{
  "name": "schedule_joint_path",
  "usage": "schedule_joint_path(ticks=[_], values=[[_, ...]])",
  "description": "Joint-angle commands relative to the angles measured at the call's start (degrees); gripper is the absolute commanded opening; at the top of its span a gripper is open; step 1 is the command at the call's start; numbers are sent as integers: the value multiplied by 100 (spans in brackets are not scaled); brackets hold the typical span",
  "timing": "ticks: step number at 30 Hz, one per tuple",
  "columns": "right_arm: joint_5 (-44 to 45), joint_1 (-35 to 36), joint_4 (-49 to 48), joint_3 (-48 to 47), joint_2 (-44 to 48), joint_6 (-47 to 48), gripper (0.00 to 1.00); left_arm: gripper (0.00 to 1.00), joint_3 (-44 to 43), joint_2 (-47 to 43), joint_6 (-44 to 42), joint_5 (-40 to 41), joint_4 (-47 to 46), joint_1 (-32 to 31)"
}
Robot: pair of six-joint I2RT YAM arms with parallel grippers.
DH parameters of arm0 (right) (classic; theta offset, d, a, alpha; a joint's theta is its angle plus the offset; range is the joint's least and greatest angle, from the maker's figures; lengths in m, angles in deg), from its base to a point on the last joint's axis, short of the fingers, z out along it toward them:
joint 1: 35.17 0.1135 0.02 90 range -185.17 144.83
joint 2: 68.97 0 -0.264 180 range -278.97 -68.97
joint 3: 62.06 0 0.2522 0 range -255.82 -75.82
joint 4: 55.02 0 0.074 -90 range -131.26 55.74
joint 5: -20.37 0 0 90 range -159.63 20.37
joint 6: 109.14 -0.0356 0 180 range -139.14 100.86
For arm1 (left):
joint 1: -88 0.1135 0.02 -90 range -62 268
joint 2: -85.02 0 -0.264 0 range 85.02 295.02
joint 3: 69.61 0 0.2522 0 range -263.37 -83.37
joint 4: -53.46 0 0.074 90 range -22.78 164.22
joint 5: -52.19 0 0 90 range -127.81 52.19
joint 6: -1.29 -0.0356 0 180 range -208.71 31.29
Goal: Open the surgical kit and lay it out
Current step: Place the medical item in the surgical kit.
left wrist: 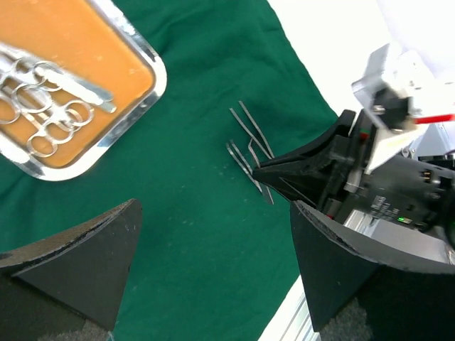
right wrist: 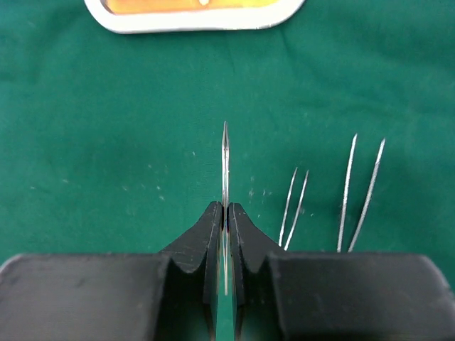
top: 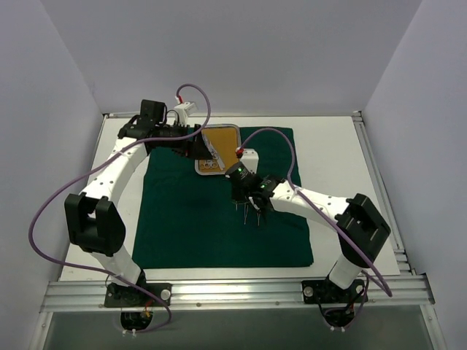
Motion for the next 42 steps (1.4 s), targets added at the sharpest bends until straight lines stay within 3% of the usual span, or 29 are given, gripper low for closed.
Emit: schedule_joint_path(ticks=[1, 12, 25, 42], values=[[-137, 32, 180, 61, -254, -540, 0, 94, 8, -44, -169, -8, 97, 141], [-313, 23, 470, -71, -940, -663, 0, 94, 61, -26, -187, -167, 70, 167], [-322, -56, 523, -9, -1038, -733, 0, 94, 61, 9, -178, -237, 70, 167], [-392, -241, 391, -141, -1328, -610, 10, 94, 43, 18, -169, -290, 79, 167]])
